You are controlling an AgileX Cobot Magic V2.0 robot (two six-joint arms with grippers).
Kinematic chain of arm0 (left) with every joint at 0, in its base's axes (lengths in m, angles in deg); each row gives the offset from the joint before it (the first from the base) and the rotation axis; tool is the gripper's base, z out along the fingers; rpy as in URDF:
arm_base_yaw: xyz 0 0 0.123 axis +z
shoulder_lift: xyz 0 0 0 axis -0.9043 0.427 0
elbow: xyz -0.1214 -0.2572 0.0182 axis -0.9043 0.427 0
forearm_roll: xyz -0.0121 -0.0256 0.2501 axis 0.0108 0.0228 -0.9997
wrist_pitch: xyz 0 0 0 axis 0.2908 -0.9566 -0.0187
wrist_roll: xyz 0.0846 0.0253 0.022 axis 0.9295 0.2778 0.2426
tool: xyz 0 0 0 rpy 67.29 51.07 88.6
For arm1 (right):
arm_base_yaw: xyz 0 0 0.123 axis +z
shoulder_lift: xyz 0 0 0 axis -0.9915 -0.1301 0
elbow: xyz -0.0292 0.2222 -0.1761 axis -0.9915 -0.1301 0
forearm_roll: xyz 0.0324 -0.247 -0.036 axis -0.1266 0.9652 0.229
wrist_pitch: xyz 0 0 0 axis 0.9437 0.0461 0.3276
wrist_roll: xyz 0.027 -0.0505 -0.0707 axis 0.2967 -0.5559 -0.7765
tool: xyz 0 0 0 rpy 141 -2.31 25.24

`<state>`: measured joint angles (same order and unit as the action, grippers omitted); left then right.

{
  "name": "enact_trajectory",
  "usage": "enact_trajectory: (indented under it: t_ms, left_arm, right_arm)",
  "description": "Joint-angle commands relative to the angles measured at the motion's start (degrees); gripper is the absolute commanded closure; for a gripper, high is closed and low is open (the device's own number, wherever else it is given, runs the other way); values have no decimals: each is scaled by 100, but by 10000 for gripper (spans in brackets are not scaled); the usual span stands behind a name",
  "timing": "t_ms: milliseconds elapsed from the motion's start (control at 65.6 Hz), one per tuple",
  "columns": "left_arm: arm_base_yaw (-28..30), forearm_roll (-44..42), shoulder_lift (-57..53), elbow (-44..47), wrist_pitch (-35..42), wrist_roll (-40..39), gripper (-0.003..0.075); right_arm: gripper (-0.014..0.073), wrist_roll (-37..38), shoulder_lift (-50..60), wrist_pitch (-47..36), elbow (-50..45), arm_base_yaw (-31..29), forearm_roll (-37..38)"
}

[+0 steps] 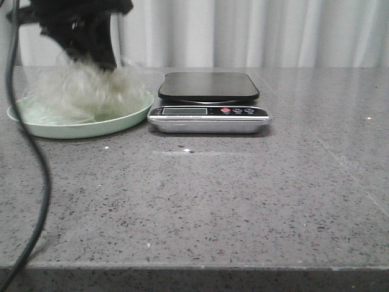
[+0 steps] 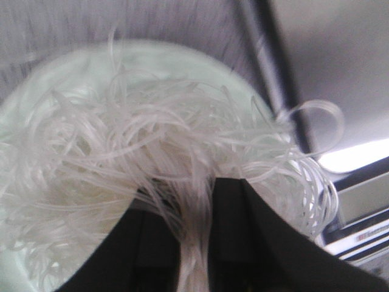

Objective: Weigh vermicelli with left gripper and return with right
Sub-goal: 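Lift the vermicelli with the left gripper and lower it onto the scale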

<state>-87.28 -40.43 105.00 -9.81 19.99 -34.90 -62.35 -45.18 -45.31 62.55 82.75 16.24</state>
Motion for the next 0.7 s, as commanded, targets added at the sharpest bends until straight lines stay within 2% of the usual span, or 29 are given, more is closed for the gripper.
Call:
enact_trajectory:
  t_ms: [0, 244, 412, 488, 534, 686]
  left_arm:
    - [-364, 106, -309, -820, 294, 176, 594]
    - [-1189, 106, -103, -1444, 994, 226, 594]
    - [-1294, 112, 408, -1644, 772, 27, 581]
    - [-1294, 112, 614, -1683, 684, 27, 534]
    - [-1294, 112, 728, -1697, 682, 27, 477]
    - [-1294, 236, 835, -1708, 693, 27, 235]
  right_arm:
    - [427, -38, 82, -470, 48, -29, 58]
    - [427, -38, 82, -470, 48, -29, 58]
    - [427, -38, 82, -470, 48, -29, 58]
    - [427, -38, 82, -470, 48, -29, 58]
    - [427, -38, 82, -470, 48, -29, 58]
    - [427, -38, 82, -470, 48, -29, 58]
